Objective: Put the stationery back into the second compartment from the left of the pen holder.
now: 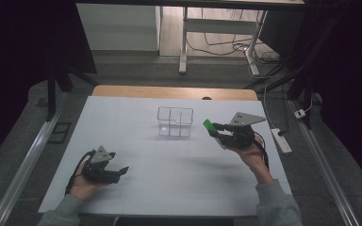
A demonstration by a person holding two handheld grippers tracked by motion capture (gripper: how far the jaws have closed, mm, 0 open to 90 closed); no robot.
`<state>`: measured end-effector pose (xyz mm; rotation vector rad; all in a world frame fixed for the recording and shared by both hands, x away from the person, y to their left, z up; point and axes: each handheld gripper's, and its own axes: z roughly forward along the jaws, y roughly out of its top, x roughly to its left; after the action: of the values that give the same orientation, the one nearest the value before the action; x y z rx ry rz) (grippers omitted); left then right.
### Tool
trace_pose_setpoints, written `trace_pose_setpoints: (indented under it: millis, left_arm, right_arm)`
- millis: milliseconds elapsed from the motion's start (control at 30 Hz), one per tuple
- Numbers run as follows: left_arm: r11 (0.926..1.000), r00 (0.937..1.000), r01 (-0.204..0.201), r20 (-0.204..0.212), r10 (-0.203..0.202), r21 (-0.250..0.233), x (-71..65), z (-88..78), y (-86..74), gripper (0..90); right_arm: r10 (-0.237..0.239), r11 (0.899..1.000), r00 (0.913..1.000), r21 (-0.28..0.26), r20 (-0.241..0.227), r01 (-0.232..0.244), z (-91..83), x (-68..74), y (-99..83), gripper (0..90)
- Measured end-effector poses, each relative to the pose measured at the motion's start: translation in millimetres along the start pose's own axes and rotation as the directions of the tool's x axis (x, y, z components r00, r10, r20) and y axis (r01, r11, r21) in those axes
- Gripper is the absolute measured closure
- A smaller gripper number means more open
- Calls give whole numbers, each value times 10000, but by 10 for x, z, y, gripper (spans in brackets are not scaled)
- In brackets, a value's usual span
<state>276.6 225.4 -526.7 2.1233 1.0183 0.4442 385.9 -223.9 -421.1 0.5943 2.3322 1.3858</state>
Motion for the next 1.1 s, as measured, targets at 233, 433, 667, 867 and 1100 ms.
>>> trace_pose_setpoints:
  millis: [233, 433, 667, 867, 1100]
  left_arm:
    - [10000, 10000, -2, 11, 2, -6, 1, 0, 0, 217]
    - [10000, 10000, 18, 4, -18, -18, -1, -3, 2, 216]
    - [10000, 10000, 5, 1, -5, -28, -2, -4, 1, 216]
    - [10000, 10000, 24, 19, -24, -20, 8, -3, -3, 215]
    - [10000, 10000, 12, 25, -12, -30, 6, -6, -4, 215]
  right_arm:
    - [106, 9990, 9996, -444, 259, -94, 27, 16, 60, 667]
    - [216, 9972, 9992, -729, 350, -190, 64, 25, 104, 668]
    - [203, 9938, 9995, -1098, 229, -177, 190, 37, 181, 668]
    - [306, 9914, 9995, -1275, 100, -290, 313, 7, 226, 667]
    - [501, 9883, 9987, -1450, 121, -479, 401, -39, 255, 668]
